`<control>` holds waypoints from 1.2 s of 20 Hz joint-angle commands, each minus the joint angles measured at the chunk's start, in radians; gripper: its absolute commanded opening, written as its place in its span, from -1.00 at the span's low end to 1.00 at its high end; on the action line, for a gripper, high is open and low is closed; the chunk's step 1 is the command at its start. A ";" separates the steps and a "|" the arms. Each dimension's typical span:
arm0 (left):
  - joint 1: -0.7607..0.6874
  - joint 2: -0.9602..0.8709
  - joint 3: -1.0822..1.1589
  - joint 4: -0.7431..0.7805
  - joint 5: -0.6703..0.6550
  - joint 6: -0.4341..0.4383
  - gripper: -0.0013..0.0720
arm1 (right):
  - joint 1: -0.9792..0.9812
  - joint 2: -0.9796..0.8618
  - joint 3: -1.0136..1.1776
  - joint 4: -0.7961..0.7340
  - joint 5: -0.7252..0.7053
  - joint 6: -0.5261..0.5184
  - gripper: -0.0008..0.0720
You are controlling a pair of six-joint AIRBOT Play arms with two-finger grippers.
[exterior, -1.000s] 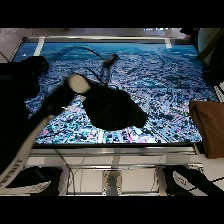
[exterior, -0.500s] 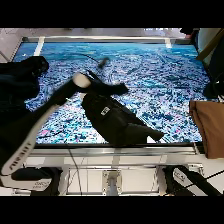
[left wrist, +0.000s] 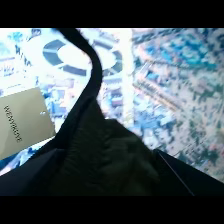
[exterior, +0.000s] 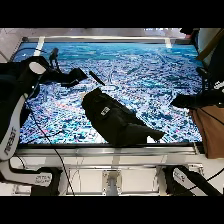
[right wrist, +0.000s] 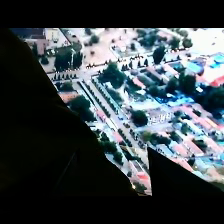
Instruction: Fold the clothes and pants, and hang the long-sleeved shirts on hangers.
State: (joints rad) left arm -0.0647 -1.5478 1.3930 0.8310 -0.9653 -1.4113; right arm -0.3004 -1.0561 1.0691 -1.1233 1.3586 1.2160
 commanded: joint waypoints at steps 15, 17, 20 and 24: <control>-0.145 -0.423 0.359 -0.015 -0.264 0.189 -0.44 | 0.024 0.001 -0.040 -0.084 -0.031 -0.015 0.32; -0.130 -0.422 0.359 -0.016 -0.306 0.193 -0.90 | 0.024 0.001 -0.040 -0.123 0.010 -0.034 0.32; -0.101 -0.415 0.359 -0.016 -0.371 0.177 -0.90 | 0.024 0.001 -0.045 -0.172 0.101 -0.053 0.33; -0.044 -0.349 0.359 -0.016 -0.446 0.177 -0.90 | 0.024 0.001 -0.196 -0.137 0.097 -0.079 0.33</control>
State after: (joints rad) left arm -0.1432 -1.9335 1.7493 0.8139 -1.3457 -1.2301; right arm -0.2779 -1.0561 0.9588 -1.2701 1.4288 1.1618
